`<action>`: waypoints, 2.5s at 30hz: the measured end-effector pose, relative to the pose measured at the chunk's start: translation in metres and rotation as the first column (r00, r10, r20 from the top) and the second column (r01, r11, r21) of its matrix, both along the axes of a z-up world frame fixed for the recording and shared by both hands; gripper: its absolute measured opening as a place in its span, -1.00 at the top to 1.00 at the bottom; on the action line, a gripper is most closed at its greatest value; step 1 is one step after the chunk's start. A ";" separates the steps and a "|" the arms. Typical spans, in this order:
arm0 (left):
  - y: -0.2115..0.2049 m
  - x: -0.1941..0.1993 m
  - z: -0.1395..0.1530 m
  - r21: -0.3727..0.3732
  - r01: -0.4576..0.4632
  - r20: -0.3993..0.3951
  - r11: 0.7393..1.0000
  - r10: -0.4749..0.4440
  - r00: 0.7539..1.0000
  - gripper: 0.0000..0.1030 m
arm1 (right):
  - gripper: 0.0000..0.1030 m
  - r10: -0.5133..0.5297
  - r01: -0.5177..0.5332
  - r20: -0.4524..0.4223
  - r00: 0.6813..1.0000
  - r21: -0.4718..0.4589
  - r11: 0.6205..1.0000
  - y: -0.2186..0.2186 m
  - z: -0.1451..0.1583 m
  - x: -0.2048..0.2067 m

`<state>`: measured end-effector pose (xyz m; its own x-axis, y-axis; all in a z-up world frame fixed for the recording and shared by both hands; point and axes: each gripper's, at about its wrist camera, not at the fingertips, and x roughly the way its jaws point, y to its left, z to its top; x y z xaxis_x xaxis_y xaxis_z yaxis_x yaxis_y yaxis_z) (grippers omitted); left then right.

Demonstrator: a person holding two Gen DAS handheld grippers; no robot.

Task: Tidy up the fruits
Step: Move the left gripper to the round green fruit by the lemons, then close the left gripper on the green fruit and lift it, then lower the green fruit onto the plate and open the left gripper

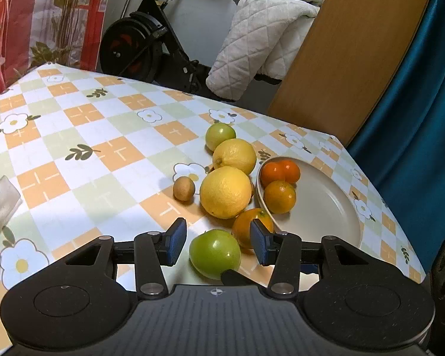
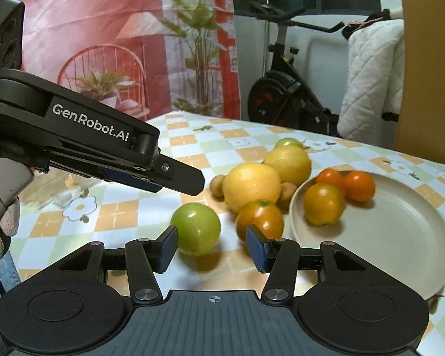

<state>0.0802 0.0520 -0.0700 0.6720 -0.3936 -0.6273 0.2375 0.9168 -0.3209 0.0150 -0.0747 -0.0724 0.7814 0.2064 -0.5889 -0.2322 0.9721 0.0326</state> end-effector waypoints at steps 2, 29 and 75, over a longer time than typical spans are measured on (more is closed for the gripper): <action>0.002 -0.001 -0.004 -0.005 0.000 -0.007 1.000 0.000 1.000 0.04 | 0.08 0.007 -0.007 -0.004 1.000 -0.001 1.000 0.001 -0.001 0.003; 0.002 0.010 -0.033 -0.078 0.031 -0.102 0.996 -0.039 0.994 0.06 | 0.19 0.049 -0.049 -0.052 0.997 0.007 0.999 0.010 -0.016 0.024; -0.042 -0.009 0.008 0.104 0.070 -0.004 0.992 -0.070 0.998 0.08 | 0.20 0.025 -0.039 0.091 0.996 0.146 0.988 -0.028 0.001 -0.006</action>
